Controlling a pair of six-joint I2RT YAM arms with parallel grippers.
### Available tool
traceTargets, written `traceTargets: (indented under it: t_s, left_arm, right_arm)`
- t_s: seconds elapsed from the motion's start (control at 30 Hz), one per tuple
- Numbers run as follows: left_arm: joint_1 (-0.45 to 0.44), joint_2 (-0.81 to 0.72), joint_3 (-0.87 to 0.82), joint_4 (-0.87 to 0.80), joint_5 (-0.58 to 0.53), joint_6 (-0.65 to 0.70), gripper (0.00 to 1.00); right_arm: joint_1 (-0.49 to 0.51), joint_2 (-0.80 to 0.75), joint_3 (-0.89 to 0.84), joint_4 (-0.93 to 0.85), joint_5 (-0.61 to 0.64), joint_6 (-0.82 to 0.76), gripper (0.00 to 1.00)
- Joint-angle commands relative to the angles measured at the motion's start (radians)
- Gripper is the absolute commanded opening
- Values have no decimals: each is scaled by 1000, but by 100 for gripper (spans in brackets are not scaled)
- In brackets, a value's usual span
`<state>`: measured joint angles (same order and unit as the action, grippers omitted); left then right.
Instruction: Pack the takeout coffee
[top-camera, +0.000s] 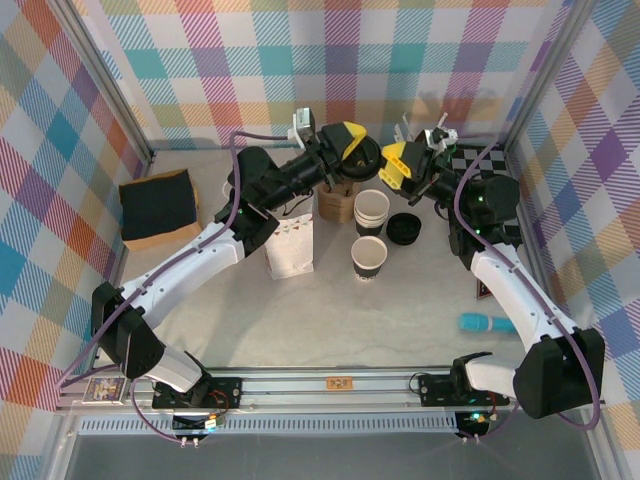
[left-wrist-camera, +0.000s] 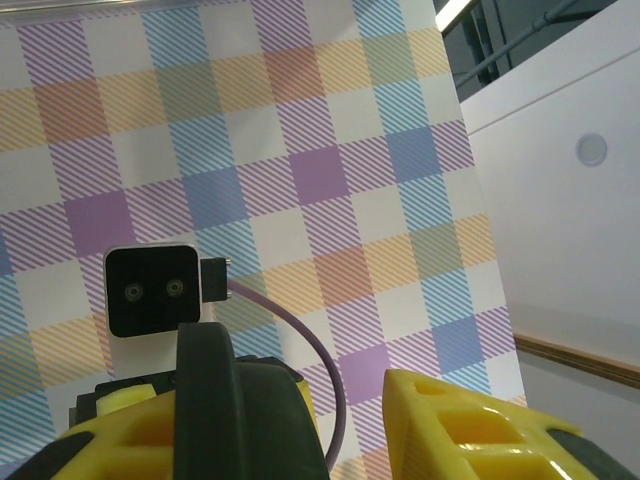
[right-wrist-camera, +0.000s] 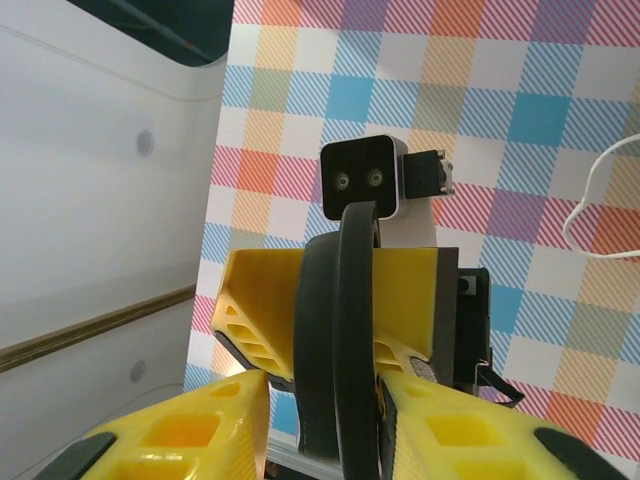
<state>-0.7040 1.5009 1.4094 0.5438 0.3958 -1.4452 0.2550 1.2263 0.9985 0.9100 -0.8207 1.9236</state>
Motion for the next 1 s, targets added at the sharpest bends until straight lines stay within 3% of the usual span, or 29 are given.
traceTargets:
  t_s: [0.0, 0.43, 0.97]
  left_arm:
    - [9, -22, -5, -16, 20, 24, 38]
    - [9, -9, 1, -74, 37, 57, 33]
    - [10, 12, 19, -112, 52, 80, 30]
  right_arm:
    - [0, -24, 40, -37, -26, -47, 35]
    - [0, -20, 87, -129, -70, -97, 35]
    - [1, -27, 160, -428, -129, -260, 36]
